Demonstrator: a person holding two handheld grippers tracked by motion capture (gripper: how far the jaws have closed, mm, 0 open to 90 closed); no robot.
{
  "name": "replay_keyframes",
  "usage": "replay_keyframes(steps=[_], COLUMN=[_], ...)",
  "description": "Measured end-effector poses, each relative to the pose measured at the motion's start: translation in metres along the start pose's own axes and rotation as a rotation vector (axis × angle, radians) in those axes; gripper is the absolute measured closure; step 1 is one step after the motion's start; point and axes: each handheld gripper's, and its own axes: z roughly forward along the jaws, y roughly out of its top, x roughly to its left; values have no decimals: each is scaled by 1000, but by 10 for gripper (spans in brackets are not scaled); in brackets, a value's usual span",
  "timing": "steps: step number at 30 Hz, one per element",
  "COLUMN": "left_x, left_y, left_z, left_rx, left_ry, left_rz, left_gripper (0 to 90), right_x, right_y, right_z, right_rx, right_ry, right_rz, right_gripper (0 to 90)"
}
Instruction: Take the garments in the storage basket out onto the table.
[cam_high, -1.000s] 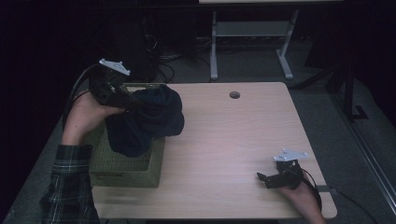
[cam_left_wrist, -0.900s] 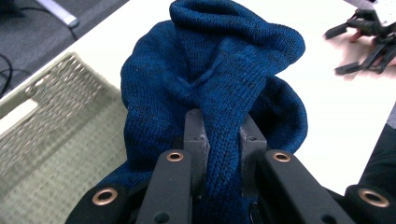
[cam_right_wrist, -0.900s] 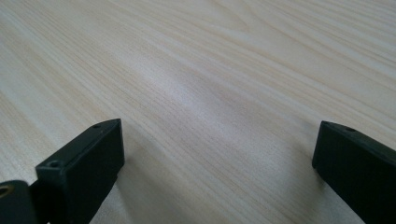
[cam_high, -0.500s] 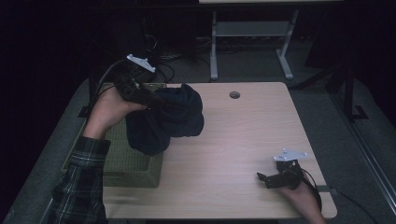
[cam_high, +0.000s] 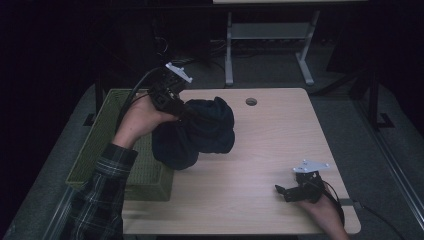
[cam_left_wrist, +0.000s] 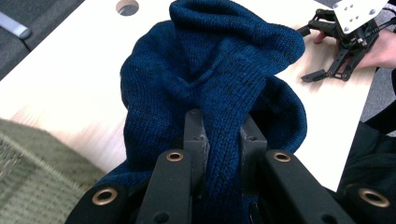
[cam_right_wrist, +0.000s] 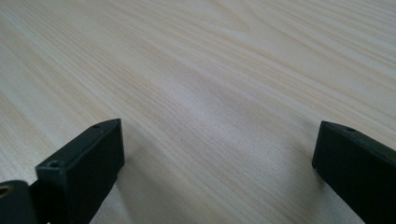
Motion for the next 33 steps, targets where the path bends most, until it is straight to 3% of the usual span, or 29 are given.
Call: replay_keyframes(steps=[5,16,33], left_x=[-8,-20,-48], left_y=[8,23,34], left_z=[17,50,119], left_rx=[20,0,7], left_ry=[-12,-53,-103], left_rz=[20,35,9], left_gripper=[781,782,781], right_x=[0,0,0], right_y=[0,0,0], right_z=[0,0,0], right_rx=[0,0,-2], right_ry=[1,0,-1], right_rz=[1,3,-1], right_gripper=[19,19,19])
